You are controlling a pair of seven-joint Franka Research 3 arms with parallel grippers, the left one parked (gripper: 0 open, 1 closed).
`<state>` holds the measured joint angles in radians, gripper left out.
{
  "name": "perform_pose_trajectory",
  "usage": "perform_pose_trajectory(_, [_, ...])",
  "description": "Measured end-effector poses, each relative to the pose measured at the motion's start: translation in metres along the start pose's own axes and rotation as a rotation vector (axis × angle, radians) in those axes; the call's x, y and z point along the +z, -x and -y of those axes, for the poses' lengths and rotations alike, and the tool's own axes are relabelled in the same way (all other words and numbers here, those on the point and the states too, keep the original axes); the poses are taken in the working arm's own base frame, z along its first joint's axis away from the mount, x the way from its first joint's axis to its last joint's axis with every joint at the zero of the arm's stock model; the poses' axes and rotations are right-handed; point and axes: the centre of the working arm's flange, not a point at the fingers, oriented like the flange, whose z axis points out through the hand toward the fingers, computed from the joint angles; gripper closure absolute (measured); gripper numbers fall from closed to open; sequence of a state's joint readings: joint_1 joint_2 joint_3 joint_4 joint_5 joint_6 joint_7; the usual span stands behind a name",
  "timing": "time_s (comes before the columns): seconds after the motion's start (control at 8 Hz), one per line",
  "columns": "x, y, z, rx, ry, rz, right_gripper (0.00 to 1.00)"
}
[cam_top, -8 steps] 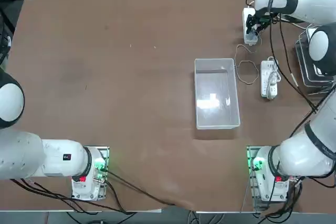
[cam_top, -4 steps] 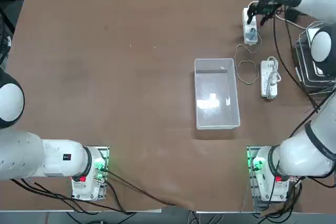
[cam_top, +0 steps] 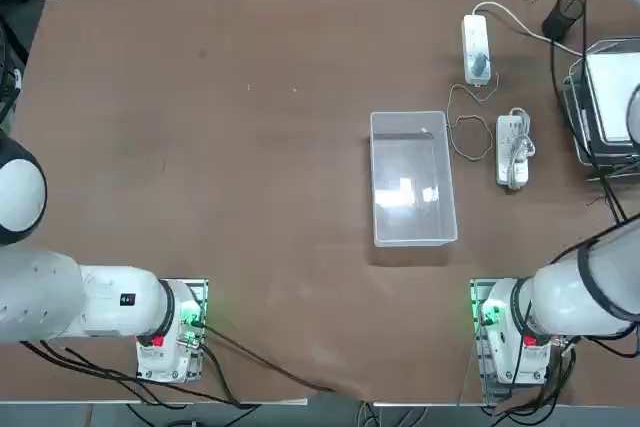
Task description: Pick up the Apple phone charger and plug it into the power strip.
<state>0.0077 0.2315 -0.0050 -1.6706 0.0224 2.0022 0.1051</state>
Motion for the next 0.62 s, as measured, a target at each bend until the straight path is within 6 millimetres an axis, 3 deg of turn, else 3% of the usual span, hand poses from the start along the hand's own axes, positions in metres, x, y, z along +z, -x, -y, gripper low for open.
perform_pose_trajectory(0.25, [-0.048, 0.016, -0.006, 0.000, -0.001, -0.007, 0.00])
perform_pose_trajectory(0.62, [-0.103, 0.046, -0.016, -0.023, 0.005, 0.057, 0.00])
